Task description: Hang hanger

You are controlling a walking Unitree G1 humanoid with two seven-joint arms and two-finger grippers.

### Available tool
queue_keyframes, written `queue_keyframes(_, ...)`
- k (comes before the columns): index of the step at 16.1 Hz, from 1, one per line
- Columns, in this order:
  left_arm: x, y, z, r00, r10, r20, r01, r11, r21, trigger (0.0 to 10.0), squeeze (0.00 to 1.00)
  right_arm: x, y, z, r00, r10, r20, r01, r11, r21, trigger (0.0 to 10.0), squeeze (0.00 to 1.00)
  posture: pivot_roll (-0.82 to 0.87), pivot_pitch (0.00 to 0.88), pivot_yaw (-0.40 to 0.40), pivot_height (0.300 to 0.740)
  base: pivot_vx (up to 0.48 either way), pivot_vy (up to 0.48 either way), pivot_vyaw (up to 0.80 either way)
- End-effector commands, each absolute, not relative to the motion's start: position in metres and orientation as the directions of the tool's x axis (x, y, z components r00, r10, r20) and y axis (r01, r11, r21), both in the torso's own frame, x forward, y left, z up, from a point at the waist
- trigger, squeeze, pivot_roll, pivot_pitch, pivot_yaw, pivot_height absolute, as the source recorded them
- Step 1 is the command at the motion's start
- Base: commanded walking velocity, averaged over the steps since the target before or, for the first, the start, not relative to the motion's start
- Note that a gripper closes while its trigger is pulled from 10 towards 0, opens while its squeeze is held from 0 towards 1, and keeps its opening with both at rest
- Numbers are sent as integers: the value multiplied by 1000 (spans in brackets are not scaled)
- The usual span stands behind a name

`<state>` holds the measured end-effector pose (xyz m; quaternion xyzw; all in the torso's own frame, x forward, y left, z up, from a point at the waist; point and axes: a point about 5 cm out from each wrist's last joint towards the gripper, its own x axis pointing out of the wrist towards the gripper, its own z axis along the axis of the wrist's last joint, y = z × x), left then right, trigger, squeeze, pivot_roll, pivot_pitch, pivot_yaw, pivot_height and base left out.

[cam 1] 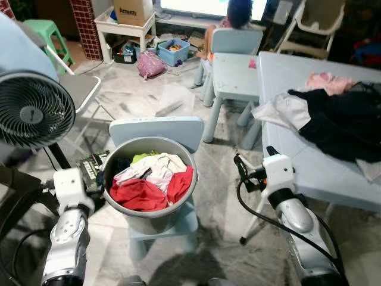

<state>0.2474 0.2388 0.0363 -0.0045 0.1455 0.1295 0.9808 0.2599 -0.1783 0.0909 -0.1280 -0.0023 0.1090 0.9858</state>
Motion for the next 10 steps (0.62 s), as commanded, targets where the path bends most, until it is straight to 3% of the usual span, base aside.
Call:
queue_keyframes(1, 252, 236, 35, 919, 249, -304, -253, 967, 29, 10000, 0, 256, -187, 96, 979, 202, -25, -201, 943, -264, 10000, 0, -49, 85, -107, 740, 0, 0, 0)
queue_keyframes(3, 259, 233, 31, 912, 227, -342, -230, 973, 33, 10000, 0, 250, -189, 97, 976, 214, -48, -219, 936, -274, 10000, 0, -68, 108, -123, 740, 0, 0, 800)
queue_keyframes(10, 298, 231, 36, 918, 134, -372, -150, 989, -13, 10000, 0, 226, -194, 108, 969, 229, -92, -246, 922, -301, 10000, 0, -168, 166, -148, 740, 0, 0, 0)
